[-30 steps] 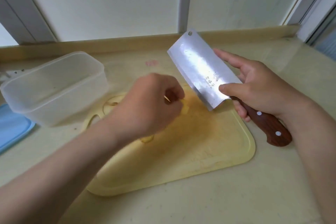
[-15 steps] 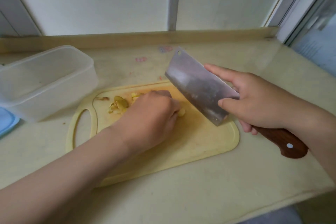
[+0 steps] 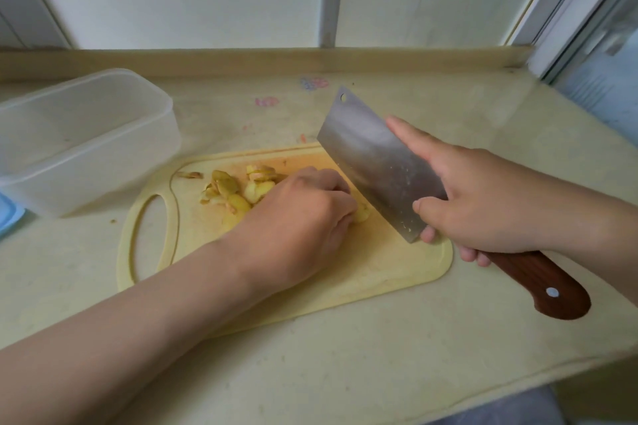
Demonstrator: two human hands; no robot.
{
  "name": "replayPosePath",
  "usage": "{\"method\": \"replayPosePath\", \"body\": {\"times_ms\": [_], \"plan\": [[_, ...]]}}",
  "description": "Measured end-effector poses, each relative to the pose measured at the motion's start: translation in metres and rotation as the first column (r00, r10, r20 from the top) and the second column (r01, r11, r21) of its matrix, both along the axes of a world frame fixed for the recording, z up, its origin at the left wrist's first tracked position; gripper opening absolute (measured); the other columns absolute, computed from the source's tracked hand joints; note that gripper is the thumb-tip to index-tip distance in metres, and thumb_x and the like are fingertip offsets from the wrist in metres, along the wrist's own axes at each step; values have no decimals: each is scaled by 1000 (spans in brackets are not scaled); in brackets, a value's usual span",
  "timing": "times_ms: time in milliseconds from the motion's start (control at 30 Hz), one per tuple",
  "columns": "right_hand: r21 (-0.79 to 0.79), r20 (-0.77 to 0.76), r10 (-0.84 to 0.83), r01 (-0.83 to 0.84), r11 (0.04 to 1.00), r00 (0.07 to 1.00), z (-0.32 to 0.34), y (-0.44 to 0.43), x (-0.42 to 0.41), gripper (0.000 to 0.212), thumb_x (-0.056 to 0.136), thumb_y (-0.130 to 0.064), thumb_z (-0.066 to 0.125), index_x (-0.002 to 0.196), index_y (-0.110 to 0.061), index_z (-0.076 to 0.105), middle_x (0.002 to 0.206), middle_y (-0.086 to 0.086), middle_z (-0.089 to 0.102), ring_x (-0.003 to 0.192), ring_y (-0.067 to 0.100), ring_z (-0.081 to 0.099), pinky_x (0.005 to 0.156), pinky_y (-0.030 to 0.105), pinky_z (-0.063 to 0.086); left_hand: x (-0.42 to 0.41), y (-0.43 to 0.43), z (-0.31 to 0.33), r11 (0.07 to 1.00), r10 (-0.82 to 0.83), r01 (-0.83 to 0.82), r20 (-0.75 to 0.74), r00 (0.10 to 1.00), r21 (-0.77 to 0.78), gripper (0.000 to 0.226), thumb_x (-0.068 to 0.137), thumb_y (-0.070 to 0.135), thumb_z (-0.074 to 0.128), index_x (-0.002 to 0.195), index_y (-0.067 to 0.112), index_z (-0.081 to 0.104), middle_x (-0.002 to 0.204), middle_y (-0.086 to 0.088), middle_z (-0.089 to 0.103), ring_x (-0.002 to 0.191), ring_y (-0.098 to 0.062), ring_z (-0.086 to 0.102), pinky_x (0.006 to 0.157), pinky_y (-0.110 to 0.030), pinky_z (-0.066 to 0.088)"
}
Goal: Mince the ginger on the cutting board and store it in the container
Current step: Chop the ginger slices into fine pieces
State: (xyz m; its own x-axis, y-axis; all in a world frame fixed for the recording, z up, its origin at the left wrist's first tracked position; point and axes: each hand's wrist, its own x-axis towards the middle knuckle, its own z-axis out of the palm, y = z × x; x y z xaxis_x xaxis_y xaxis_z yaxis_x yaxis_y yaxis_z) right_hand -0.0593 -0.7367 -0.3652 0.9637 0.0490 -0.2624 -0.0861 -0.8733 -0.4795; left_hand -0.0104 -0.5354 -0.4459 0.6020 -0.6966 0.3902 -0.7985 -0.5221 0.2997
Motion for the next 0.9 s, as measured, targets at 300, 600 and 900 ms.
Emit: {"method": "replayPosePath", "body": {"times_ms": [300, 600, 900], "plan": [[-48, 157, 19, -11, 999, 987, -7, 2, -19, 96, 99, -15, 50, 140, -82, -5, 62, 16, 66, 65, 33, 72, 52, 51, 59, -1, 10, -4, 976, -191, 176, 124, 974, 126, 36, 102, 27, 46, 93, 5, 73, 101, -10, 62, 80, -30, 56, 76, -43, 50], [-153, 110, 62, -44, 987, 992, -2, 4, -18, 93, 100, -19, 49, 141, -79, -9, 72, 11, 71, 54, 22, 67, 58, 48, 61, -3, 11, -2, 971, -171, 144, 131, 977, 192, 45, 103, 36, 36, 104, 8, 70, 108, -9, 60, 88, -31, 57, 78, -45, 46], [-187, 22, 55, -49, 981, 998, 5, 1, -24, 94, 101, -20, 47, 134, -86, -10, 72, 14, 72, 54, 29, 67, 51, 49, 58, -2, 12, -2, 963, -159, 125, 128, 979, 240, 48, 103, 39, 29, 106, 12, 69, 105, -5, 60, 92, -28, 56, 82, -44, 44]]}}
